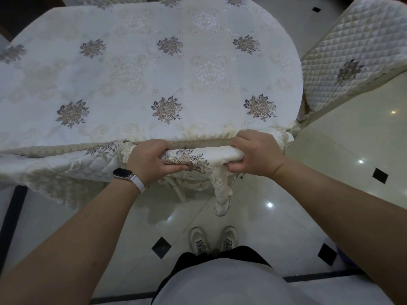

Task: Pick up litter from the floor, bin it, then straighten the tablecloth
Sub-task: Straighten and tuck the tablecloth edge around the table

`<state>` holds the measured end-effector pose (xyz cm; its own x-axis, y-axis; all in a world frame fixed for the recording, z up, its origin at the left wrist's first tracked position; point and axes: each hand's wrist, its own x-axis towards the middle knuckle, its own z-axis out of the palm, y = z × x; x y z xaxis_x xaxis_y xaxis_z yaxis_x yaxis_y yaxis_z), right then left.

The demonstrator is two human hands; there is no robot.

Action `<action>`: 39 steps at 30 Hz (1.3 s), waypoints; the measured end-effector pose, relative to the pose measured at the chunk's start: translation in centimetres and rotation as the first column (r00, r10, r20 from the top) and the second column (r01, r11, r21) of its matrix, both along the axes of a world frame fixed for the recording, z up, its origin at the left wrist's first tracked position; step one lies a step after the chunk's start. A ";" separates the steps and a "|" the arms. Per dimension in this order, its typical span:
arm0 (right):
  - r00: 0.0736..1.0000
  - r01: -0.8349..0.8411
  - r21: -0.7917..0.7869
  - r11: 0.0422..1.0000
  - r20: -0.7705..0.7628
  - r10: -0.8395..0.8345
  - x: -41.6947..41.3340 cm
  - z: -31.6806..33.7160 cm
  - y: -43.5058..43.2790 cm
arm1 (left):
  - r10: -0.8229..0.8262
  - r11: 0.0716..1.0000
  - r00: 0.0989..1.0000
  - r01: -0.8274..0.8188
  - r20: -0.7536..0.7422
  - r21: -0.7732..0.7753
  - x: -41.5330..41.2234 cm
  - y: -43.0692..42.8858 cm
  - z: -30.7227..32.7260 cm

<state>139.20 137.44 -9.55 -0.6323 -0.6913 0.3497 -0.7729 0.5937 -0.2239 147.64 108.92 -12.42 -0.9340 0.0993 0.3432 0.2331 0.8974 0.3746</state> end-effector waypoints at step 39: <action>0.997 -0.018 0.040 0.999 0.080 0.015 -1.6 -3.1 0.3 | 0.014 0.999 0.986 -0.019 0.166 0.030 -1.0 1.1 -1.7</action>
